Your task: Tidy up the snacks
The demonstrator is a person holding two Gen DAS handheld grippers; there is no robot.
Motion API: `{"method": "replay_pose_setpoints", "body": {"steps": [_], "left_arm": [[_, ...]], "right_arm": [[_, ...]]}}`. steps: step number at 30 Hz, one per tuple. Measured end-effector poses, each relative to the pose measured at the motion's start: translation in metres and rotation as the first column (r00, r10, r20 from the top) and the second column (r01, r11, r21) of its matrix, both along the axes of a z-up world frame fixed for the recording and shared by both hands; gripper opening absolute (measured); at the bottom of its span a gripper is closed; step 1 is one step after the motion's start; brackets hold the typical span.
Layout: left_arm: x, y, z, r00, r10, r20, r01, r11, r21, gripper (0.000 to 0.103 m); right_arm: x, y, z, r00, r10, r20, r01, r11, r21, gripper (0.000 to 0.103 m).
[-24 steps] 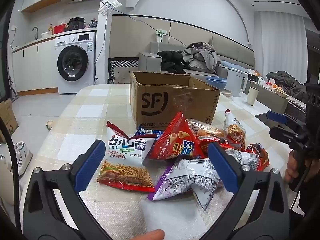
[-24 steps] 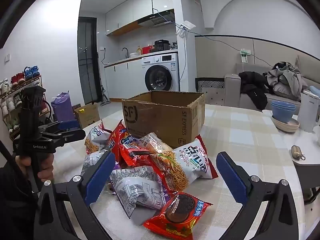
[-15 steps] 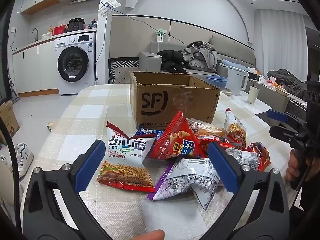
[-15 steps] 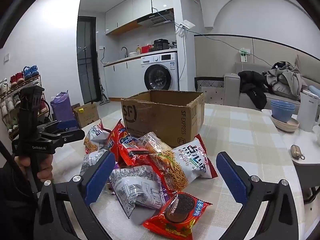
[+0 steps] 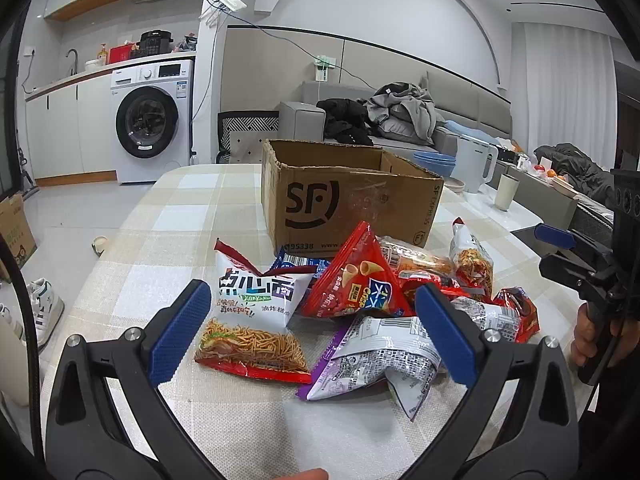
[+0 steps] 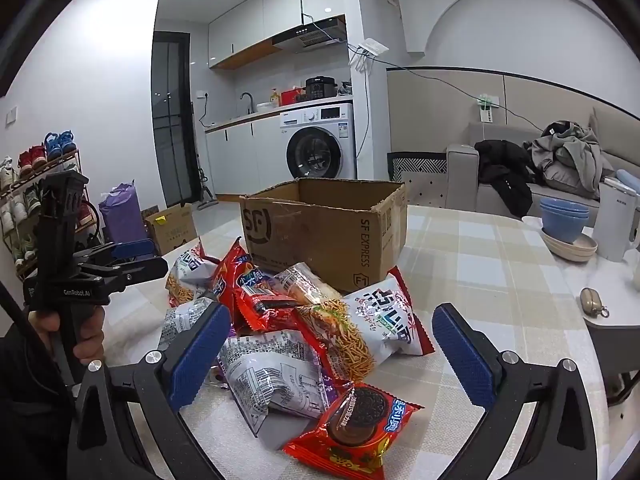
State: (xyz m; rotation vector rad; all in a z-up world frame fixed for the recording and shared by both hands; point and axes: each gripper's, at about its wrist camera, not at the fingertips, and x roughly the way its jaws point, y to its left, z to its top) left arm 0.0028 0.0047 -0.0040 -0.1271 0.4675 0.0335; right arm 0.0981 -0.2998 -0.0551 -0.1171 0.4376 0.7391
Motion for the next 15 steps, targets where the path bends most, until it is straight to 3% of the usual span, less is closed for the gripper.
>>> {"method": "replay_pose_setpoints", "body": {"steps": [15], "left_arm": [[-0.0009, -0.0014, 0.001, 1.0, -0.002, -0.003, 0.002, 1.0, 0.002, 0.102]], "right_arm": [[0.0024, 0.0036, -0.0008, 1.0, -0.003, -0.003, 0.003, 1.0, -0.002, 0.103]]}}
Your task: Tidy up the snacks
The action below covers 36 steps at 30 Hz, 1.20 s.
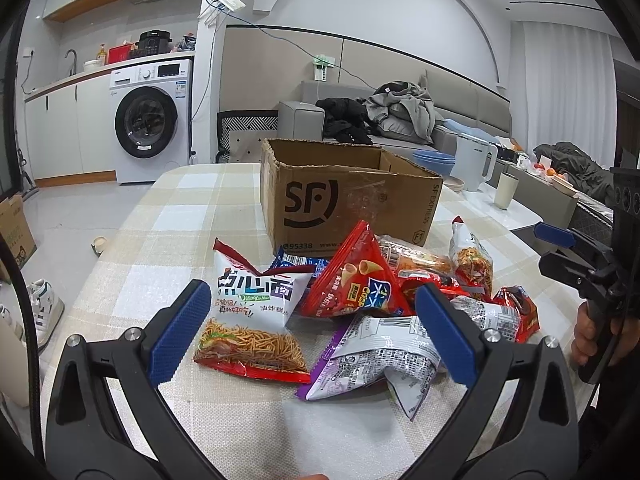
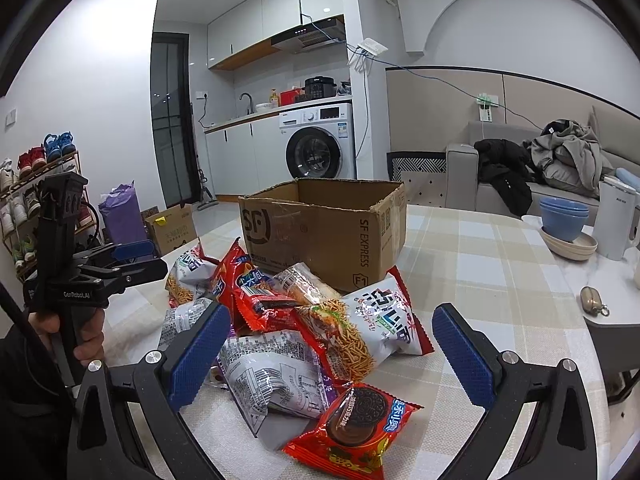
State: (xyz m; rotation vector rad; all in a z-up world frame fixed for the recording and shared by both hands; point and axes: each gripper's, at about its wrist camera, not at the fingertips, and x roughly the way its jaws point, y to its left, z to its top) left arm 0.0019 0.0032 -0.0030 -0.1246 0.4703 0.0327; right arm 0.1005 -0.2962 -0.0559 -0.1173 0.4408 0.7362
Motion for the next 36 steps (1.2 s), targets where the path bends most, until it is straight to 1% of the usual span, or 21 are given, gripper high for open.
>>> {"method": "replay_pose_setpoints", "body": {"steps": [27, 36], "left_arm": [[0.0024, 0.0008, -0.0017, 1.0, -0.004, -0.006, 0.004, 1.0, 0.004, 0.102], [0.0025, -0.0002, -0.0022, 1.0, -0.002, -0.009, 0.002, 1.0, 0.006, 0.102]], "right_arm": [[0.0006, 0.0, -0.0011, 1.0, -0.006, -0.005, 0.006, 1.0, -0.003, 0.103], [0.0025, 0.0002, -0.0022, 0.999, -0.039, -0.007, 0.039, 0.999, -0.024, 0.103]]}}
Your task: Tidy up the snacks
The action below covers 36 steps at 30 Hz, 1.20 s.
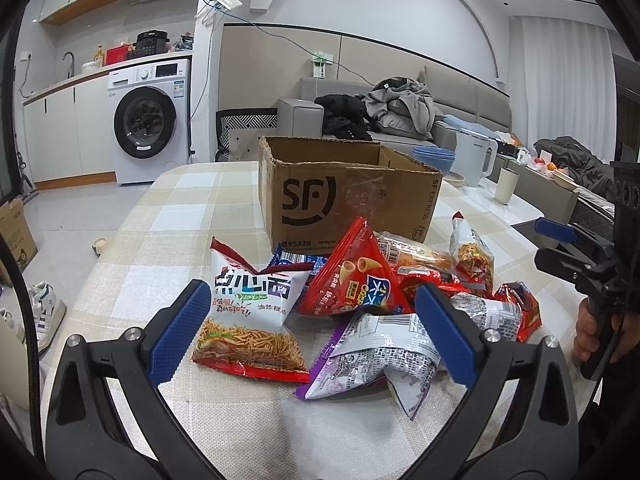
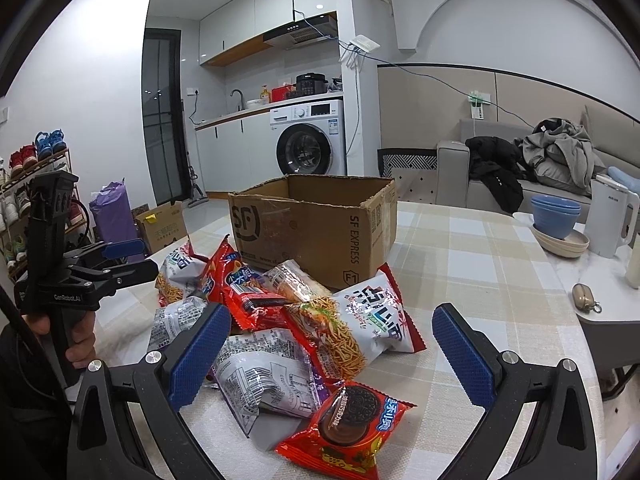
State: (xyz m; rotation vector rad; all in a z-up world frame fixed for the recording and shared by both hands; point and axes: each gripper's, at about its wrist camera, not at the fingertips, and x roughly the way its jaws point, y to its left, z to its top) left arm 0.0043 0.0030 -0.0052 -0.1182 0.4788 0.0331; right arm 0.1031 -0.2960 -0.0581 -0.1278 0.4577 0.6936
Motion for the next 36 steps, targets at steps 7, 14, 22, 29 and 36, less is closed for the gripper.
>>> {"method": "replay_pose_setpoints", "body": {"steps": [7, 14, 22, 29, 36], "left_arm": [[0.001, 0.0, -0.001, 1.0, 0.003, -0.003, -0.003, 1.0, 0.0, 0.102], [0.001, 0.001, -0.002, 1.0, 0.006, -0.006, -0.006, 1.0, 0.003, 0.102], [0.001, 0.003, -0.001, 1.0, 0.015, -0.011, -0.015, 1.0, 0.007, 0.102], [0.004, 0.007, -0.002, 0.999, 0.023, -0.028, -0.023, 1.0, -0.011, 0.102], [0.005, 0.005, -0.002, 0.999, 0.025, -0.031, -0.025, 1.0, -0.001, 0.102]], "right_arm": [[0.005, 0.002, -0.002, 0.999, -0.036, -0.009, 0.036, 0.999, -0.02, 0.103], [0.011, 0.003, -0.006, 0.998, -0.041, -0.044, 0.038, 0.997, -0.062, 0.103], [0.022, -0.004, -0.017, 0.991, -0.078, -0.111, 0.063, 0.989, -0.133, 0.103], [0.028, -0.007, -0.028, 0.983, -0.1, -0.152, 0.065, 0.974, -0.216, 0.103], [0.031, -0.008, -0.039, 0.973, -0.091, -0.212, 0.032, 0.963, -0.267, 0.102]]}}
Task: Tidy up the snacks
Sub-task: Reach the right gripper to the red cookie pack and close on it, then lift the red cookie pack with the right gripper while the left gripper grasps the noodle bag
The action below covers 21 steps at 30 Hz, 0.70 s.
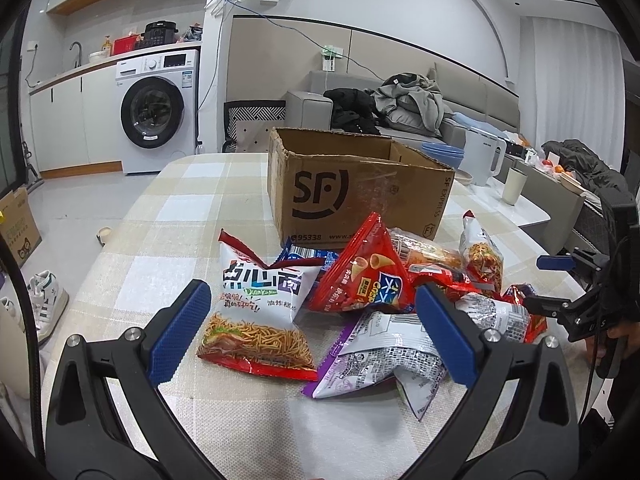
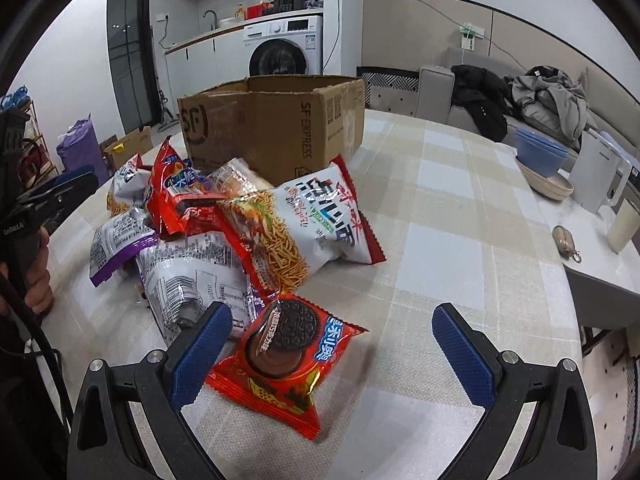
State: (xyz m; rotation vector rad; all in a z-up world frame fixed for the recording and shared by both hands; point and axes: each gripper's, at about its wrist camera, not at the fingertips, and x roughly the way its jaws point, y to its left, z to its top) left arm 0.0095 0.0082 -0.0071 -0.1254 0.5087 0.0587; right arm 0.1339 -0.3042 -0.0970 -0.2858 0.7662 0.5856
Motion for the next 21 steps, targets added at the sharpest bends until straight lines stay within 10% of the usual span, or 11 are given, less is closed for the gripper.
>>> {"method": "replay_pose_setpoints", "body": {"steps": [15, 21], "left_arm": [[0.005, 0.001, -0.002, 0.999, 0.034, -0.035, -0.034, 0.999, -0.006, 0.102], [0.006, 0.002, -0.003, 0.999, 0.033, -0.033, -0.033, 0.999, -0.005, 0.102]], "right_arm": [[0.002, 0.007, -0.016, 0.989, 0.07, -0.131, -0.072, 0.997, -0.013, 0.052], [-0.005, 0.009, -0.012, 0.992, 0.089, -0.088, -0.091, 0.996, -0.02, 0.046]]}}
